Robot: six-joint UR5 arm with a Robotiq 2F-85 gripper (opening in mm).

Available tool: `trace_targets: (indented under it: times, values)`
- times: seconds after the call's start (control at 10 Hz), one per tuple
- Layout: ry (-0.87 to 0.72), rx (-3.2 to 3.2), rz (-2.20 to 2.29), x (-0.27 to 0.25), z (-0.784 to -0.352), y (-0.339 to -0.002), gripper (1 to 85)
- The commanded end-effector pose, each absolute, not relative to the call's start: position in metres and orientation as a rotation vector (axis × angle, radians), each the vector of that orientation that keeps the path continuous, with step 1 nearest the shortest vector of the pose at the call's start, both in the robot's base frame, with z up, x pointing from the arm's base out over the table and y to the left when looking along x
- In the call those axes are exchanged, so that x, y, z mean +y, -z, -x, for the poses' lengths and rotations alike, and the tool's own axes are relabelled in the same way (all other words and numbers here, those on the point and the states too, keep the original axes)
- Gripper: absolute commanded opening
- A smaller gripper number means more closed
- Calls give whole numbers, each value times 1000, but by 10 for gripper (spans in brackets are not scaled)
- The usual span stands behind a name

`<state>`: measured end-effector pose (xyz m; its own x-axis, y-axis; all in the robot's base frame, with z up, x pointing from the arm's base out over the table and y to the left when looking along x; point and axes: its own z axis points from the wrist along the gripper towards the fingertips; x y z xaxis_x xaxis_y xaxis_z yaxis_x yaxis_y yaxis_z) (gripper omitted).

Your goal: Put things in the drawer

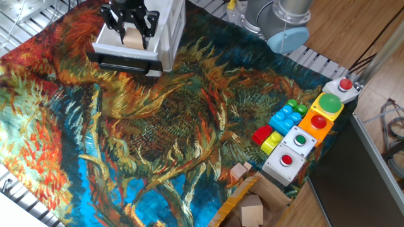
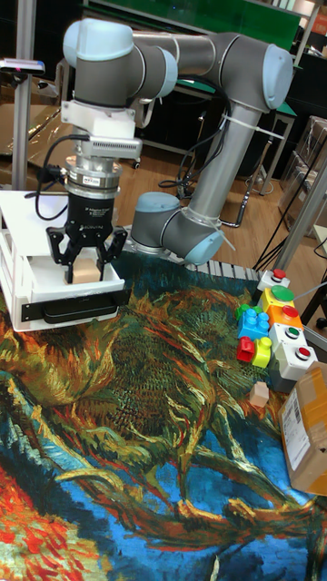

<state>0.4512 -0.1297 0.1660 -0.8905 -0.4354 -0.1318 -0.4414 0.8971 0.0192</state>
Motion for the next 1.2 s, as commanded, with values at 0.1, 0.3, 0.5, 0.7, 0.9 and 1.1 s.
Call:
trace_targets:
  times: [0.1,0.3,0.5,0.7,0.9,1.1]
  values:
    - [-107,2908,731,-124,-453,-169,563]
    - [-109,2894,757,-124,-454,-170,597]
    - [-93,2893,780,-129,-453,-174,600]
    - [-107,2902,790,-129,-448,-189,600]
    - [-118,2913,801,-129,-440,-204,597]
    - [-111,2904,792,-125,-442,-216,397]
